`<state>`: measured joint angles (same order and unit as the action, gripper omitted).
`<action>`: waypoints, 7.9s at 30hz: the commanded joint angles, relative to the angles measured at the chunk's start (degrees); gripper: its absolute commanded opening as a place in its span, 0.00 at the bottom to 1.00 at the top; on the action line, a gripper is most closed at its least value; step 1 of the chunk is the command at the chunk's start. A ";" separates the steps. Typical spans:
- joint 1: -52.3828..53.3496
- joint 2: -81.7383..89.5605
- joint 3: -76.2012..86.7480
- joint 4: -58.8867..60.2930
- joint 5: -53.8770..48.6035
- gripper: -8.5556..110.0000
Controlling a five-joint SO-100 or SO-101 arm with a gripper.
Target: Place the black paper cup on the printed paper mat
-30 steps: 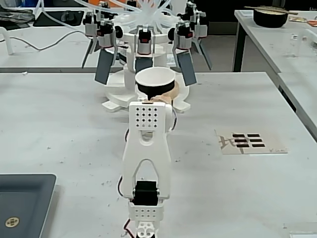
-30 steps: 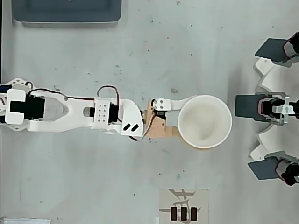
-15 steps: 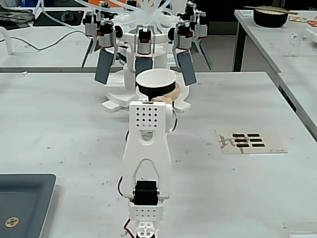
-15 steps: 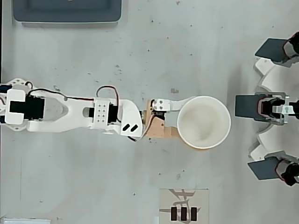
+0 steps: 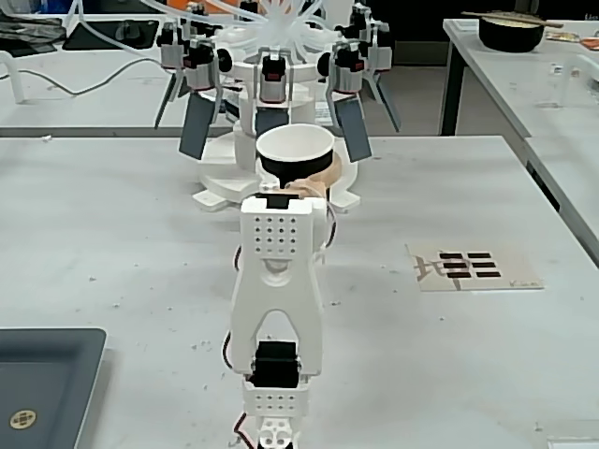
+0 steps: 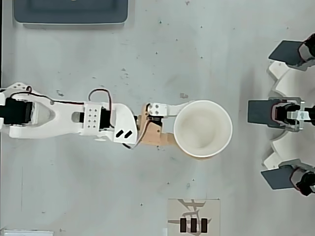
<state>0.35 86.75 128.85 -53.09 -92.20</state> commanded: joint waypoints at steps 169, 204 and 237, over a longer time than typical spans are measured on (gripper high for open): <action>37.88 -9.32 -17.31 8.88 7.38 0.56; 15.38 39.29 28.13 0.79 10.37 0.37; -4.13 22.85 20.13 0.88 2.55 0.26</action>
<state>-2.99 111.01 153.02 -52.29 -89.21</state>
